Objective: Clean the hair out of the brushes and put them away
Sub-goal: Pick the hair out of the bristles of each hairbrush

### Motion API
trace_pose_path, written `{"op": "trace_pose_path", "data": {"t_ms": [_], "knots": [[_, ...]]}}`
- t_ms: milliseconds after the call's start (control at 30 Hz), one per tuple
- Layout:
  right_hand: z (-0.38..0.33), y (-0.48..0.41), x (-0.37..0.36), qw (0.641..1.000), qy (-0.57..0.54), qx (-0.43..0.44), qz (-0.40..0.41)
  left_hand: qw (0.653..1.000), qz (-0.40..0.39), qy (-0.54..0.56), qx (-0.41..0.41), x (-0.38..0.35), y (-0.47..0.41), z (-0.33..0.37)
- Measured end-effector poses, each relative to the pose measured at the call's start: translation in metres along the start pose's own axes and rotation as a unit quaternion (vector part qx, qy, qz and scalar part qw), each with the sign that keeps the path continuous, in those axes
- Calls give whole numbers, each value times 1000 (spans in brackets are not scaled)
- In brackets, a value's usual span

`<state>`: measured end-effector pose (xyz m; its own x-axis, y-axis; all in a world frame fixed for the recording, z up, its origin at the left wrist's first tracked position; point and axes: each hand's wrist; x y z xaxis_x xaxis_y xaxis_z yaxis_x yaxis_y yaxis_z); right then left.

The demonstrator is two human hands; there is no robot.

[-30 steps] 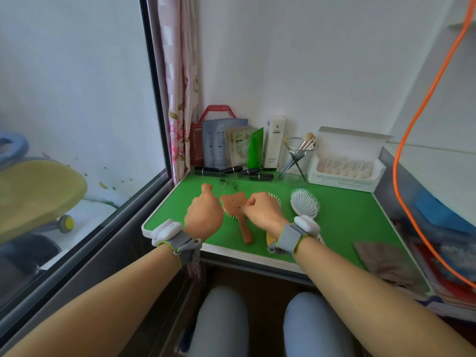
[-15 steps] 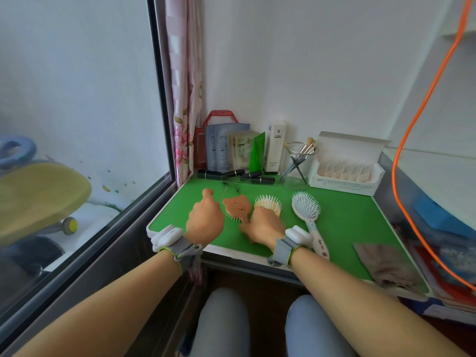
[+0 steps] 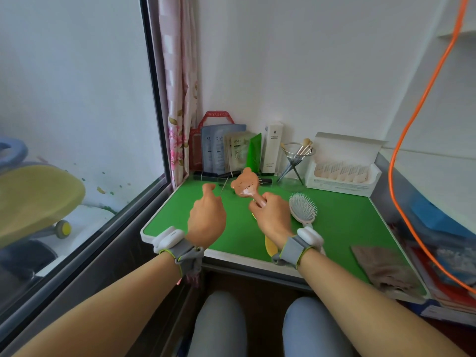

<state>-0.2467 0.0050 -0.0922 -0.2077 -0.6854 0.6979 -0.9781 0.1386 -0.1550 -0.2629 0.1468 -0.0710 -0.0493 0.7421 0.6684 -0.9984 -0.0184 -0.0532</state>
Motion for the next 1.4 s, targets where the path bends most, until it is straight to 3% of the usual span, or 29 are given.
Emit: {"op": "trace_pose_path", "data": {"t_ms": [300, 633, 800, 900, 1400], "knots": [[6, -5, 7, 998, -45, 2, 41, 1000, 4, 18, -19, -7, -4, 4], [9, -13, 6, 996, -90, 17, 22, 997, 20, -15, -69, -13, -5, 6], [7, -15, 3, 945, -313, -88, -29, 988, 38, -81, -129, -21, -2, 4], [6, -13, 4, 916, -383, -111, -49, 982, 35, -104, -155, -27, 1, 3], [4, -2, -6, 894, -424, -111, -89, 986, 28, -110, -121, -33, -4, 11]]}}
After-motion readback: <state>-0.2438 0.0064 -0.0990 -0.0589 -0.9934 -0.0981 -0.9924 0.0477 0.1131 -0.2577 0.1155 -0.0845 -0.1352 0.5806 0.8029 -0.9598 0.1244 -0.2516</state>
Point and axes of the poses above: each hand's wrist, its own y-axis away from the middle knuckle, its own x-axis out of the back of the hand, z = x × y, and after that the axes turned 9 degrees about -z, right-handed
